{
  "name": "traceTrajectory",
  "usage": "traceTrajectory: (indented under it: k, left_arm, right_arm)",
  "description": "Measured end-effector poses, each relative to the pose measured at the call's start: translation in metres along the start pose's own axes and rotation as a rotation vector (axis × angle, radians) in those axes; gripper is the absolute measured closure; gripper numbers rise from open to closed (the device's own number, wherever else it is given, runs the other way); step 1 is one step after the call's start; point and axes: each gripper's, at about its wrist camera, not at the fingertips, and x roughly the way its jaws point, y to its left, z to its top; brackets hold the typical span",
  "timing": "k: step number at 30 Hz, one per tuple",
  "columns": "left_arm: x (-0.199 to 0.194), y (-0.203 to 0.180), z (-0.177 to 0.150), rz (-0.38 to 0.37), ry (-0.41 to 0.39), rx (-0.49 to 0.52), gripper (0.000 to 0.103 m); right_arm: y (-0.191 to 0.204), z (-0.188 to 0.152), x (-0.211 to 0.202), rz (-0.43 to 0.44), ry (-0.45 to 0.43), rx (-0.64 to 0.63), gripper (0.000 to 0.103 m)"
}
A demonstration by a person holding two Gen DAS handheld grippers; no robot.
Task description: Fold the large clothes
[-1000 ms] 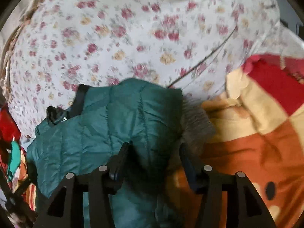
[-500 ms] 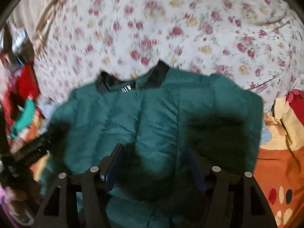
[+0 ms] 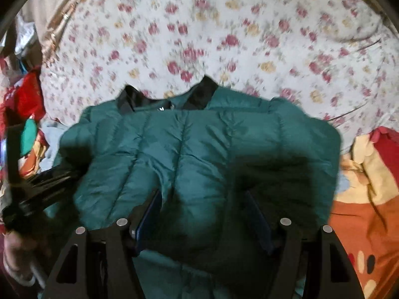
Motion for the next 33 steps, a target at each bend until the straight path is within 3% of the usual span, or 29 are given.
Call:
traceTrajectory:
  k: [3,6,12,20,25,33]
  left_arm:
    - [0.000,0.001,-0.001,-0.002,-0.006,-0.005,0.025]
    - [0.001,-0.001,-0.003,0.005,-0.012,0.000,0.024]
    - [0.002,-0.001,-0.005,0.005,-0.017,0.002,0.022]
    - [-0.018,0.010,-0.009,-0.010,0.002,-0.008,0.022]
    - [-0.034,0.017,-0.017,-0.027,-0.001,-0.023,0.022]
    - [-0.053,0.023,-0.030,-0.057,-0.020,-0.050,0.022]
  right_arm:
    - [-0.008,-0.011,-0.010,-0.037,-0.005,-0.004,0.037]
    - [-0.015,-0.022,0.011,-0.059,0.049,0.002,0.036]
    - [-0.008,-0.029,0.035,-0.111,0.066,-0.042,0.033]
    - [-0.020,-0.031,-0.005,-0.022,0.022,0.066,0.033]
    - [-0.029,-0.037,-0.022,-0.052,-0.002,0.087,0.033]
    - [-0.045,-0.038,-0.014,-0.084,0.018,0.136,0.033]
